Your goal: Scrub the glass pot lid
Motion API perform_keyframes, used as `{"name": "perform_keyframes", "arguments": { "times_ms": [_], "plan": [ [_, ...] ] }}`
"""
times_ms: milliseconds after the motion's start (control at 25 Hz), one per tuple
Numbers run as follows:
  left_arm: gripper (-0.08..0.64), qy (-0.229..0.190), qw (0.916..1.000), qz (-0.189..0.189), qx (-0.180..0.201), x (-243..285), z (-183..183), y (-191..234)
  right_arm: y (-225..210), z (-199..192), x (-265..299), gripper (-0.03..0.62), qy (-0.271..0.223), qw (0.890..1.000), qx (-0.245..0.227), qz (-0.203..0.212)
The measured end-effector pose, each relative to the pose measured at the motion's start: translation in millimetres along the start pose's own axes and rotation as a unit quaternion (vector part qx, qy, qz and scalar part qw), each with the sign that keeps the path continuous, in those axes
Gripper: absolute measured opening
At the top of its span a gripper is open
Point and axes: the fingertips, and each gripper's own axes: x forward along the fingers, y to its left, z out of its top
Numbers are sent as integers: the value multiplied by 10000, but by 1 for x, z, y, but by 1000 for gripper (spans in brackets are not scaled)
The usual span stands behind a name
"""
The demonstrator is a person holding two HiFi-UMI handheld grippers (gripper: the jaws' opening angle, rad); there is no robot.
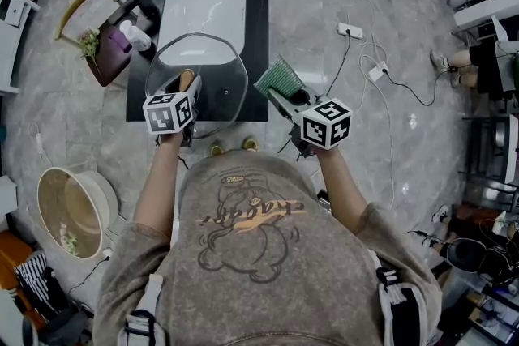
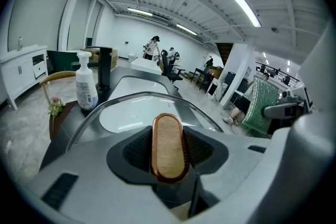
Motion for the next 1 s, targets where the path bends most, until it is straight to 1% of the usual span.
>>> {"name": "perform_keyframes", "arguments": {
  "times_ms": [120, 280, 440, 560, 840, 1000],
  "plan": [
    [172, 188, 9998, 88, 62, 12, -11, 4, 0, -1, -1, 94, -19, 10000, 32, -4],
    [172, 434, 9989, 116, 92, 28, -21, 8, -3, -4, -1, 94, -8, 10000, 63, -21],
    [172, 627, 9973, 198, 315, 40, -26, 10, -7, -5, 0, 94, -22, 9999, 113, -51],
    [172, 757, 9963, 247, 332, 48, -32, 13, -9, -6, -1, 94, -36, 9999, 139, -81],
    [172, 931, 9943, 314, 415, 60, -40, 12, -14, -8, -4, 94, -39, 9997, 203, -151],
    [172, 872, 9945, 315, 479, 64, -32, 11, -18, -10, -4, 94, -31, 9996, 225, -184]
  ]
}}
